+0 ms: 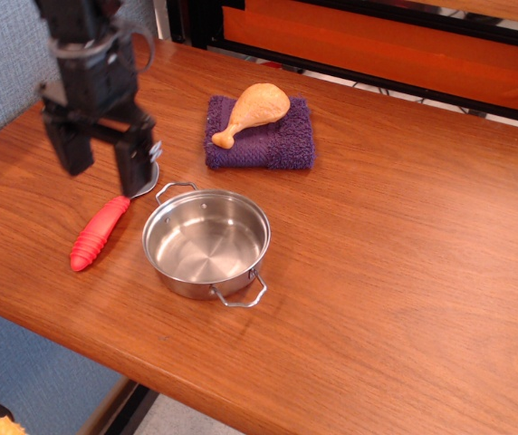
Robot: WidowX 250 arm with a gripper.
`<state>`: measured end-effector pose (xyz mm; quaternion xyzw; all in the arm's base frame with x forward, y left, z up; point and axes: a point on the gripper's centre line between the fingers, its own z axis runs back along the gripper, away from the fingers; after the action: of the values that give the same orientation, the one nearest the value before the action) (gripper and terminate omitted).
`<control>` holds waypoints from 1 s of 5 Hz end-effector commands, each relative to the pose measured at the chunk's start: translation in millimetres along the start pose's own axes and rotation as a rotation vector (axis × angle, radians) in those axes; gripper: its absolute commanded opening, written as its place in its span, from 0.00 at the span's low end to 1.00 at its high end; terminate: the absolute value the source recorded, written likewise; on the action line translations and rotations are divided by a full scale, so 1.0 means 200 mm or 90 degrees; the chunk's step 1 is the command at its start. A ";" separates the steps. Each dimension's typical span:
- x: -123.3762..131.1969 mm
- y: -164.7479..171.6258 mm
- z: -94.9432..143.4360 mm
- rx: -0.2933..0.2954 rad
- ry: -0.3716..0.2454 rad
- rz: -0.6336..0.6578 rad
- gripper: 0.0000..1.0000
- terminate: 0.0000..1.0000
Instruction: Move the spatula from the left to right of the vessel
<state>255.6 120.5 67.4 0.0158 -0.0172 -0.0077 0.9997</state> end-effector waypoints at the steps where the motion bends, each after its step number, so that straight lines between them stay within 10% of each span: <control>1: -0.02 0.06 -0.07 0.002 -0.002 0.006 1.00 0.00; 5: -0.02 0.07 -0.25 0.022 0.037 0.032 1.00 0.00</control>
<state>249.5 135.6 7.9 0.0248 0.0266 0.0212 0.9991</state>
